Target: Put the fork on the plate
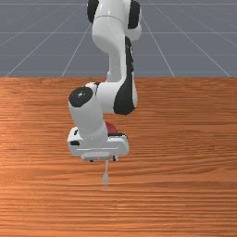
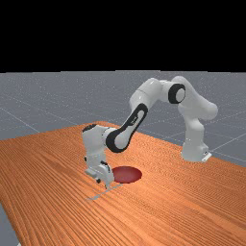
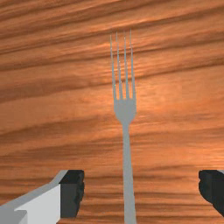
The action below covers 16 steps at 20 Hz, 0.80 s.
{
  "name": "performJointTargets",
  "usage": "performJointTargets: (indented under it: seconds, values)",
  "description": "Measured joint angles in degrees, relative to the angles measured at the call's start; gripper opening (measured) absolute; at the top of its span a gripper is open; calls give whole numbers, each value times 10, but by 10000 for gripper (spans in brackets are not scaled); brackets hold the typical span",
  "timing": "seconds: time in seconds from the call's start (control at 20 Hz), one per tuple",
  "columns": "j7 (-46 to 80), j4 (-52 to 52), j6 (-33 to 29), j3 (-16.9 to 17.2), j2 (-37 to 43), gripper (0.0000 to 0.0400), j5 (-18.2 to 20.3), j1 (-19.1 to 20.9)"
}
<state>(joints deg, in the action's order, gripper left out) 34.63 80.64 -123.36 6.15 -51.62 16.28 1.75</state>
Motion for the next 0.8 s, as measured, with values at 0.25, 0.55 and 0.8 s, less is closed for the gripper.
performJointTargets:
  seconds: [0.25, 0.55, 0.8]
  values:
    - [18, -54, -15, 2, -58, 368, -1, -1]
    - [38, -64, -26, 6, -66, 89, 2, -6]
    - [70, -61, -8, 11, -46, 89, 8, -10]
